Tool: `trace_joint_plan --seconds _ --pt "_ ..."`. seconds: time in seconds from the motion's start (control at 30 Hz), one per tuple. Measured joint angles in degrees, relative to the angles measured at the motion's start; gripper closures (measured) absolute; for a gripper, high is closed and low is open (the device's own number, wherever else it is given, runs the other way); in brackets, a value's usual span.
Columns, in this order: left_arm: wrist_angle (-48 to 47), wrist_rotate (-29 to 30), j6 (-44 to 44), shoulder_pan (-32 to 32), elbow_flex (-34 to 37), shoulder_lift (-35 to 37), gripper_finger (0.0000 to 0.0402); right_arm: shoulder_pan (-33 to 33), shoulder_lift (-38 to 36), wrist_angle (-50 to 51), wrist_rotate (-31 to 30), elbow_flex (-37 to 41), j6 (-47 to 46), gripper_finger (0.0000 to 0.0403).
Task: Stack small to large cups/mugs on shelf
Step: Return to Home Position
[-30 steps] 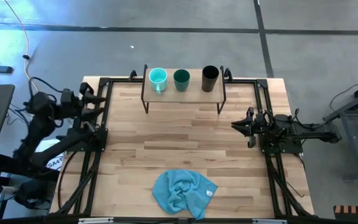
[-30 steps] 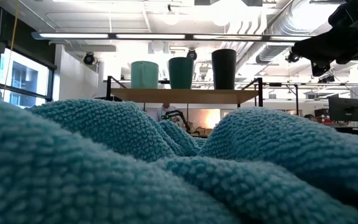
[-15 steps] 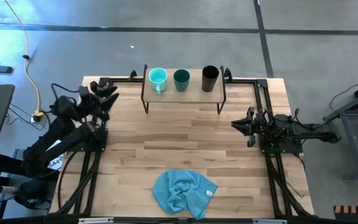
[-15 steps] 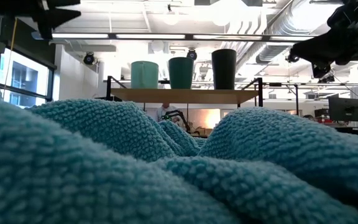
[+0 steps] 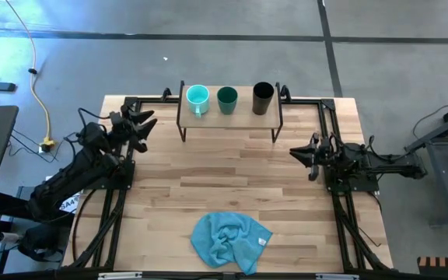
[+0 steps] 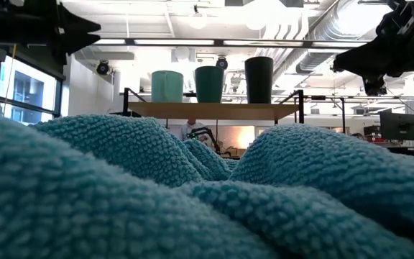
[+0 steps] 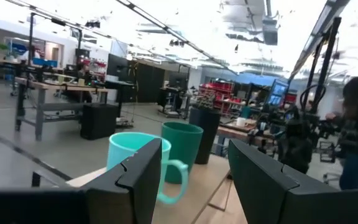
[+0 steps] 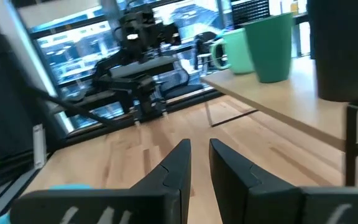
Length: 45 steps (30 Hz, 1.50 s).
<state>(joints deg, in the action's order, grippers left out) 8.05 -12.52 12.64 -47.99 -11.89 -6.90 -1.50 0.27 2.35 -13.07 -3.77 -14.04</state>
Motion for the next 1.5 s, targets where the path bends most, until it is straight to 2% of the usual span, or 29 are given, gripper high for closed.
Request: trace_joint_plan --seconds 0.17,0.4,0.7,1.0,1.07,1.2,1.27,1.4,1.5 --pt "0.05 0.40 -2.78 0.01 2.11 0.00 0.0227 0.00 0.00 0.00 -2.11 0.00 -0.73 0.0353" --pt "0.33 5.40 -3.53 0.00 5.85 0.00 0.0227 0.00 0.00 0.00 -4.00 0.00 -0.99 0.0353" --pt "5.47 5.51 -4.76 0.00 9.86 0.04 0.0227 0.00 0.00 0.00 -4.44 0.00 -0.99 0.0353" --pt "4.31 6.10 -5.35 0.02 11.39 0.00 0.0227 0.00 0.00 0.97 -4.41 0.00 -2.12 0.0353" --pt "3.71 8.47 -4.81 0.02 11.39 0.00 0.0227 0.00 0.00 1.60 -4.41 0.00 -2.65 0.0353" --pt "1.93 21.05 0.21 0.00 11.39 0.00 0.0227 0.00 0.00 1.72 -4.39 0.00 -2.60 0.0353" --pt "1.59 23.46 1.37 -0.07 11.39 0.00 0.0227 0.00 0.00 1.73 -4.39 0.00 -2.63 0.0353" --pt "3.28 17.00 -0.96 -0.66 11.39 0.04 0.0227 0.00 0.00 1.73 -3.43 0.00 -2.63 0.0353" --pt "3.70 16.47 -0.42 -3.50 11.39 0.04 0.0227 0.00 0.01 1.73 -2.04 0.00 -2.98 0.0353"
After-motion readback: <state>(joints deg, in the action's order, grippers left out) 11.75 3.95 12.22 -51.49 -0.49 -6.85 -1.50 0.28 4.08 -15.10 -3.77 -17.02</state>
